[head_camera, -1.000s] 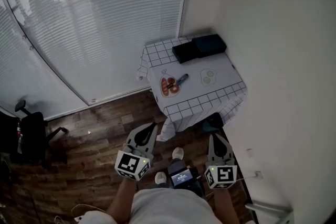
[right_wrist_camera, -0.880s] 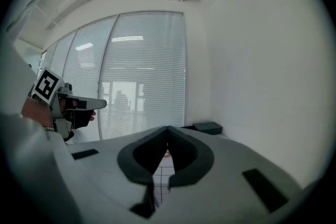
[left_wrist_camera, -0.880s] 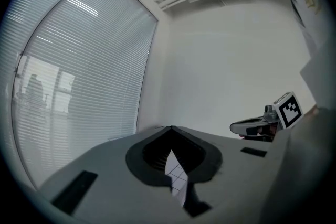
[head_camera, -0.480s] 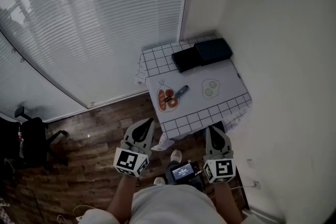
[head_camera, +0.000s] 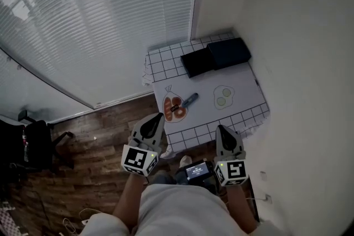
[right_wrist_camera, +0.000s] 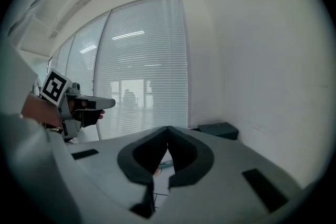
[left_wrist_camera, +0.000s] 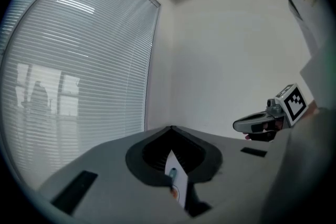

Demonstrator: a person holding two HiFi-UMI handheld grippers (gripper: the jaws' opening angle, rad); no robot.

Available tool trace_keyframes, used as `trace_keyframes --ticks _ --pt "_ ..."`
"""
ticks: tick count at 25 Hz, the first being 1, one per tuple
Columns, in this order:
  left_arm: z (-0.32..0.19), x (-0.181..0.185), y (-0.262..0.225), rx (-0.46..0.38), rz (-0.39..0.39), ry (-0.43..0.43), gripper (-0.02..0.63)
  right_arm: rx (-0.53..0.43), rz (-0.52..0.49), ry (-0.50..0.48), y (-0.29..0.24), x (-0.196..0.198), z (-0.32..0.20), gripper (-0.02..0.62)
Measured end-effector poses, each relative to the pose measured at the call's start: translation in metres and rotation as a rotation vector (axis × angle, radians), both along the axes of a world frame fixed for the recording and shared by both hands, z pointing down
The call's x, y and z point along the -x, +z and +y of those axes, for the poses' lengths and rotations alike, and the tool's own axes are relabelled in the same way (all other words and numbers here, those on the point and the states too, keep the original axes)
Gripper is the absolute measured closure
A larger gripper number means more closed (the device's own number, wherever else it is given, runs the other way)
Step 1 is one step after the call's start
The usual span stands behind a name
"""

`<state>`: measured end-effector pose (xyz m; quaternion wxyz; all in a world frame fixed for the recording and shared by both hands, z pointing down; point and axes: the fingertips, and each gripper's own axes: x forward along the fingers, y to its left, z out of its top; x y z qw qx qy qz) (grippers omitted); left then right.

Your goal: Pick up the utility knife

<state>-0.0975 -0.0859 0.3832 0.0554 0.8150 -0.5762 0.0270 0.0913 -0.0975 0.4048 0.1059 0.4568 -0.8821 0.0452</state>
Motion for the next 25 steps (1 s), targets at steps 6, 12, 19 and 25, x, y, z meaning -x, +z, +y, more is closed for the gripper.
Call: trace_keyframes --ticks 6,12,19,25 --pt "-0.033 0.008 0.012 0.038 -0.026 -0.018 0.598 0.010 0.000 -0.009 0.007 0.010 -0.028 0.589" --pt "-0.067 0.009 0.028 0.078 -0.024 0.034 0.598 0.016 0.004 0.038 0.012 0.015 -0.059 0.589" --pt "-0.104 0.010 0.058 0.134 -0.045 0.089 0.598 0.047 0.075 0.066 0.033 0.016 -0.089 0.589" --pt "-0.121 0.000 0.096 0.219 -0.054 0.149 0.598 0.113 0.086 0.089 0.061 0.016 -0.098 0.589"
